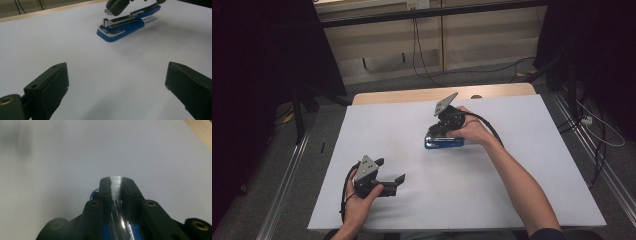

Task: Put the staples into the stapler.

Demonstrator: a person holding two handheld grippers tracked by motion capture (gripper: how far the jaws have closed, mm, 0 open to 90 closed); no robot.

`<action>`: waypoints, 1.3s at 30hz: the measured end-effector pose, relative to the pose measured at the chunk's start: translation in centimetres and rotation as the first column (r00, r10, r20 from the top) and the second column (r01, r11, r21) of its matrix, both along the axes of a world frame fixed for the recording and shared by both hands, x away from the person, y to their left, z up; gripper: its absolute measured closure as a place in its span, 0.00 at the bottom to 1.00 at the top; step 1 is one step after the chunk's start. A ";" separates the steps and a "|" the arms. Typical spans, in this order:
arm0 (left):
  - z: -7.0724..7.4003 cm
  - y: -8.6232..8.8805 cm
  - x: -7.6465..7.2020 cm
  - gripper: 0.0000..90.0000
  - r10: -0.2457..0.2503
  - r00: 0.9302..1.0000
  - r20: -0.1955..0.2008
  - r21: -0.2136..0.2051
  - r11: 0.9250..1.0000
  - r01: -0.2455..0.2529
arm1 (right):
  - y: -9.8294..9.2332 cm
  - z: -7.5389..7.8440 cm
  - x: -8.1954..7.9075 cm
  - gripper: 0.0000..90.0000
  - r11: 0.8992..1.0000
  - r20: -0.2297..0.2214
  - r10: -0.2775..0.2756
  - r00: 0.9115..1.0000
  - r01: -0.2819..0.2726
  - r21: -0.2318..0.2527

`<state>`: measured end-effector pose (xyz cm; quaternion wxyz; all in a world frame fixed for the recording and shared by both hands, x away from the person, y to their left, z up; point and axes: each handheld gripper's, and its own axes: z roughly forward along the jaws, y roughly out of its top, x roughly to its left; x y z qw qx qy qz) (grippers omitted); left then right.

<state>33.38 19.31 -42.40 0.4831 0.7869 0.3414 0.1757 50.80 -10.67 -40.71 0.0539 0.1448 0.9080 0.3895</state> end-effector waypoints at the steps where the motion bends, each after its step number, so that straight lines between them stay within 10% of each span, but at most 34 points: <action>1: 0.0 0.0 0.0 0.06 0.001 1.000 0.000 0.000 1.000 -0.001 | 0.0 0.0 0.0 0.88 1.000 -0.001 0.004 1.000 -0.004 -0.003; 39: 0.0 0.1 0.0 0.06 0.004 1.000 0.005 0.005 1.000 -0.004 | -0.3 -1.0 0.3 0.88 0.994 0.042 0.103 0.994 -0.101 -0.043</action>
